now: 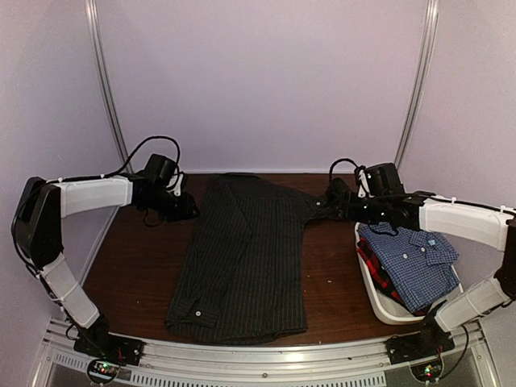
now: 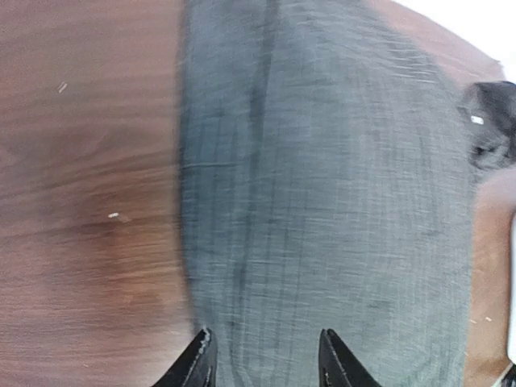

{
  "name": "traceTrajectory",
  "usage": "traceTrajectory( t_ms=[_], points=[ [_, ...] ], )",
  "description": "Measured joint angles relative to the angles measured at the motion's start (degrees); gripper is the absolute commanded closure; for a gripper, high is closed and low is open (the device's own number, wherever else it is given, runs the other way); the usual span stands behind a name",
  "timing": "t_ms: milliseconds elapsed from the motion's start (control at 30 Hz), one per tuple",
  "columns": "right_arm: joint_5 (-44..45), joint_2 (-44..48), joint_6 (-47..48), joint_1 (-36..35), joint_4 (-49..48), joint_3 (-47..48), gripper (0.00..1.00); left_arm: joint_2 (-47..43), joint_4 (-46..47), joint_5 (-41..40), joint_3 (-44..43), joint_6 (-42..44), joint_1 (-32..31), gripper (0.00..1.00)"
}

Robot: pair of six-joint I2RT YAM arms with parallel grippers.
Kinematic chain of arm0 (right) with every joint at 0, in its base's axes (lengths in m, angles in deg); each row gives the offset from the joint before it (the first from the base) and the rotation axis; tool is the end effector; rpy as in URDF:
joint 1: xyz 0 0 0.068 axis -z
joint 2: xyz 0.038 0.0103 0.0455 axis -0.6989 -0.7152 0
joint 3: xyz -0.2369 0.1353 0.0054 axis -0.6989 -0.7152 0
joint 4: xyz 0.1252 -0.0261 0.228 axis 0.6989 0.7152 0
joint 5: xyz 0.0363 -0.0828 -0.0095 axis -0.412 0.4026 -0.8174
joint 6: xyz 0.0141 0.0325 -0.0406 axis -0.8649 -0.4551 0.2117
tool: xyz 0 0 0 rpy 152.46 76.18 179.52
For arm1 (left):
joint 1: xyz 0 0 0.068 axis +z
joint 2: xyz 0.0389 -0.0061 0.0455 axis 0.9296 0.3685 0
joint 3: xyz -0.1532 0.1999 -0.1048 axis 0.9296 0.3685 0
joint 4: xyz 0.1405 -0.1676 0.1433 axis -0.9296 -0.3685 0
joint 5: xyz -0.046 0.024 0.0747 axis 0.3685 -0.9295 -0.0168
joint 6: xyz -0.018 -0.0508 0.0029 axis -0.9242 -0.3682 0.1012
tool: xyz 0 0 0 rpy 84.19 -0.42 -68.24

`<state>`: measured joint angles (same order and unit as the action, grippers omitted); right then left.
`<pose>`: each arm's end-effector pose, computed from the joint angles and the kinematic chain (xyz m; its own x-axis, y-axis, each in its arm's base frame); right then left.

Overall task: Fold and stack the long sleeve shirts
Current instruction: Adjust the 1/3-folded shirt at the center of the board, then pick up the sleeve from the center of the board.

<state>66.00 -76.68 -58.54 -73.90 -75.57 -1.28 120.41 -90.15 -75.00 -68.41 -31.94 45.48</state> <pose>0.2573 0.1478 0.2470 -0.7258 0.1934 -0.6601 -0.1645 0.8830 0.4396 0.3281 -0.1447 0.2128 -0.8746 -0.1753 -0.4521 0.0323 0.9092 -0.4151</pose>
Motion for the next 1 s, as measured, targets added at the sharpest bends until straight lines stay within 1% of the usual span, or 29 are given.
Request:
traceTrajectory(
  t_ms=[133,267,400,600,800,1000],
  points=[
    [0.7,-2.1,1.0,6.4,-0.2,4.3,0.21,-2.7,0.0,0.0,-0.2,0.0,-4.1,0.55],
    [1.0,-7.3,2.3,11.3,-1.2,8.5,0.15,-3.8,0.1,0.5,0.0,-0.5,-8.4,0.55],
    [0.9,-12.3,3.9,14.1,-1.7,11.0,0.12,-5.2,0.6,1.4,0.9,-0.9,-10.3,0.55],
    [-0.9,-19.6,6.9,16.7,-2.2,15.4,0.11,-7.4,1.1,2.5,3.0,-1.4,-10.6,0.55],
    [-2.9,-27.1,10.2,17.2,-2.0,22.8,0.11,-8.7,1.3,3.4,5.6,-1.8,-10.6,0.55],
    [-3.7,-31.1,12.2,17.2,-0.7,30.3,0.12,-10.2,1.3,3.7,6.8,-2.2,-10.6,0.55]
  ],
)
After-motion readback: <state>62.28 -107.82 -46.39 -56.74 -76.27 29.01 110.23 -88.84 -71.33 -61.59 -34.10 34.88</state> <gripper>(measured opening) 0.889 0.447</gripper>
